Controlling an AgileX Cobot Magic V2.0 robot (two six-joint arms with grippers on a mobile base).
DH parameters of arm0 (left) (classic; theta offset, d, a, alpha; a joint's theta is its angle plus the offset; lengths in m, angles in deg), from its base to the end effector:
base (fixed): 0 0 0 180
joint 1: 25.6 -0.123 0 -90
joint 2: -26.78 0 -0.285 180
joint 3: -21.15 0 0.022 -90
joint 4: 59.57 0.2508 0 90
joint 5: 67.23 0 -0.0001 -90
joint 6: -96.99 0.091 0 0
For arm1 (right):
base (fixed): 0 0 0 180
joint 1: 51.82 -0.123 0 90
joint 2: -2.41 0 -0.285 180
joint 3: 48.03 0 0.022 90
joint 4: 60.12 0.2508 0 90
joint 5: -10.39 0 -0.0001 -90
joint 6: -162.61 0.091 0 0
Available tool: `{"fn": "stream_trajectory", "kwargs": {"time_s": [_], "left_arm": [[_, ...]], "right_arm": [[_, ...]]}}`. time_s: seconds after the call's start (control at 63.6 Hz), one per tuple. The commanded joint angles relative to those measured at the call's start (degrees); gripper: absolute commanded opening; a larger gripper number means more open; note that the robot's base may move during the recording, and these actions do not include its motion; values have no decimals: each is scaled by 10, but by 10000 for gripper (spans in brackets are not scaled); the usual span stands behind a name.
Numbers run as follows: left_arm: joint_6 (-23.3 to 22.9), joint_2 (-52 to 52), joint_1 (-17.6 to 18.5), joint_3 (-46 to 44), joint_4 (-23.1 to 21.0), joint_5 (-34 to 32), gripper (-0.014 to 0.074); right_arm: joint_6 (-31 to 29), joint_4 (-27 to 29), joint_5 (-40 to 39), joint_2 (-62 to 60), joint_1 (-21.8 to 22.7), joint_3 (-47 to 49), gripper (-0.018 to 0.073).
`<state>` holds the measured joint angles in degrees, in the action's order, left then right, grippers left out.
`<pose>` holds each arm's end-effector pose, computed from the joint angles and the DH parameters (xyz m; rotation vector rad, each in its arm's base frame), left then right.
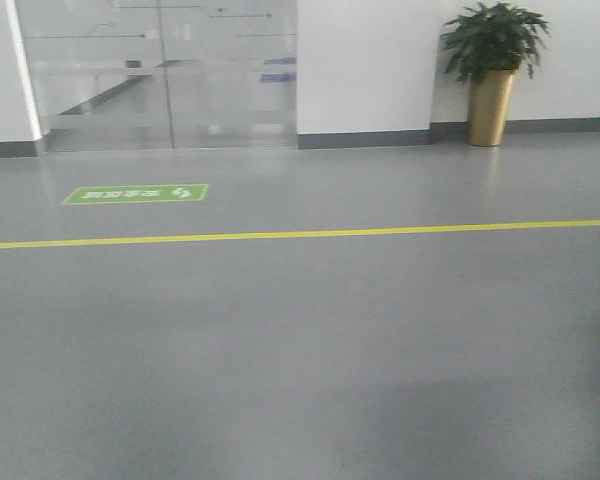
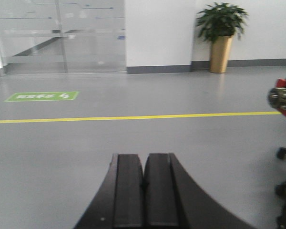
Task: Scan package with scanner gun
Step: 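Drive the base across the floor to the red-framed table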
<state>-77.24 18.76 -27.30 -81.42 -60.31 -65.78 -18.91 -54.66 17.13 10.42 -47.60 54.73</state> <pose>0.0569 0.0017 0.2094 0.0444 1.5168 0.0938 0.0568 -0.0032 0.2022 0.1050 1.6016 0.0047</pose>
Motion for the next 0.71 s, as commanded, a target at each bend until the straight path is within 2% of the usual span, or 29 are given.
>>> {"fn": "stream_trajectory", "kwargs": {"time_s": [0.0, 0.691], "left_arm": [[-4, 2, 4, -2, -4, -9, -111], [-4, 2, 4, -2, -4, -9, -111]], "right_arm": [[-1, -5, -12, -2, 1, 0, -154], [-1, -5, -12, -2, 2, 0, -154]]}}
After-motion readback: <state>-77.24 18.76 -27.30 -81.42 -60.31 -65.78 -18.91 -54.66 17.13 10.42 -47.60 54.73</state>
